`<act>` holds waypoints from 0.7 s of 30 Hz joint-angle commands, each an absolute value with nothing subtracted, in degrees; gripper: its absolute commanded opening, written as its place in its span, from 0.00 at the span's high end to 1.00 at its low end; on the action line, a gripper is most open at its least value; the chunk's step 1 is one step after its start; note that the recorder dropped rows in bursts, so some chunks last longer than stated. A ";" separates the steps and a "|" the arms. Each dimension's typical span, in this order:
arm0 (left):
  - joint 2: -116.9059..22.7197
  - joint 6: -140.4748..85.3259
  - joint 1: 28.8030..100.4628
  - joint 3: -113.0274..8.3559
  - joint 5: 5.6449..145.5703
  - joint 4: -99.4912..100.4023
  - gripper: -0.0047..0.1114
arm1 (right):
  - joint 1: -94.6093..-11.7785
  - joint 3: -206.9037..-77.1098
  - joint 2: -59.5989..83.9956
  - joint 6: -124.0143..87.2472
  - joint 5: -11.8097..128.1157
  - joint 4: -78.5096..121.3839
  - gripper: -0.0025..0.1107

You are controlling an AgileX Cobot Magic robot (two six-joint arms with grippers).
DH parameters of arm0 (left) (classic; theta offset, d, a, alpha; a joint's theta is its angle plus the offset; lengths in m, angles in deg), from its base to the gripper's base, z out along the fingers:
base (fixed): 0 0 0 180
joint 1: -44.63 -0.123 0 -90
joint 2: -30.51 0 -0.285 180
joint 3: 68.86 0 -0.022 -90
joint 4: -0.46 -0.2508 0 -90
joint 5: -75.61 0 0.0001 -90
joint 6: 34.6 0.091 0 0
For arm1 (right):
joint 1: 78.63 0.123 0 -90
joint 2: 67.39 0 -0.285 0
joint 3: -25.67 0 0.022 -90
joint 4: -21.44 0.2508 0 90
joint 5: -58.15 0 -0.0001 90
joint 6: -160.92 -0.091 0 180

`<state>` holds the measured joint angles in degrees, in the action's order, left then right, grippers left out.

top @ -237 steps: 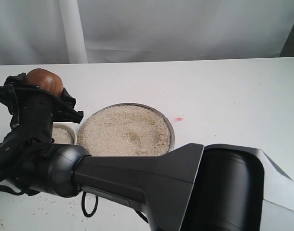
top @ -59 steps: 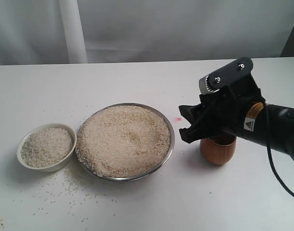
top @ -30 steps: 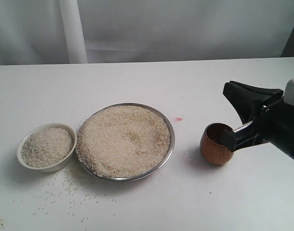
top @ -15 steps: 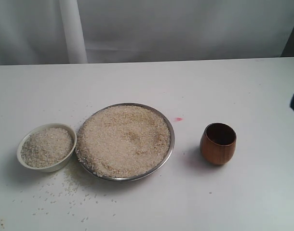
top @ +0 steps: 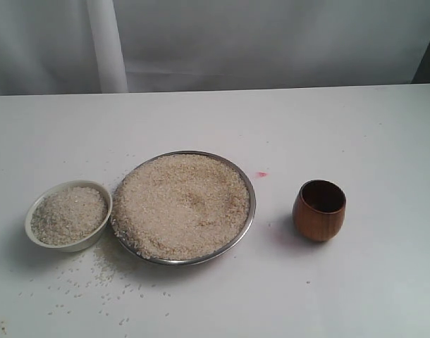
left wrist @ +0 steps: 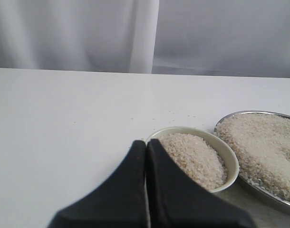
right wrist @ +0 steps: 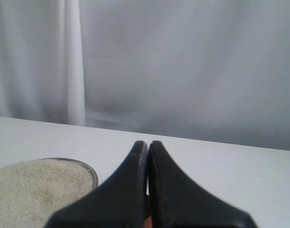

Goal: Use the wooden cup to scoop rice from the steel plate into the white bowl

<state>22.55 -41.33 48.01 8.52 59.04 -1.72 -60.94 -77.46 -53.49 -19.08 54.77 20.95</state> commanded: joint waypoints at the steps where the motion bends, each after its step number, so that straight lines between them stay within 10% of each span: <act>1: 22.72 -41.72 48.24 8.36 59.25 -1.45 0.96 | -61.44 -77.11 -56.93 -19.51 57.03 21.90 0.98; 21: 22.72 -41.61 48.24 8.36 59.25 -1.45 0.96 | -61.44 -77.11 -59.60 -19.51 63.58 22.09 0.98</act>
<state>22.55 -41.33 48.01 8.52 59.04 -1.72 -60.94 -77.32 -59.22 -19.08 63.27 21.74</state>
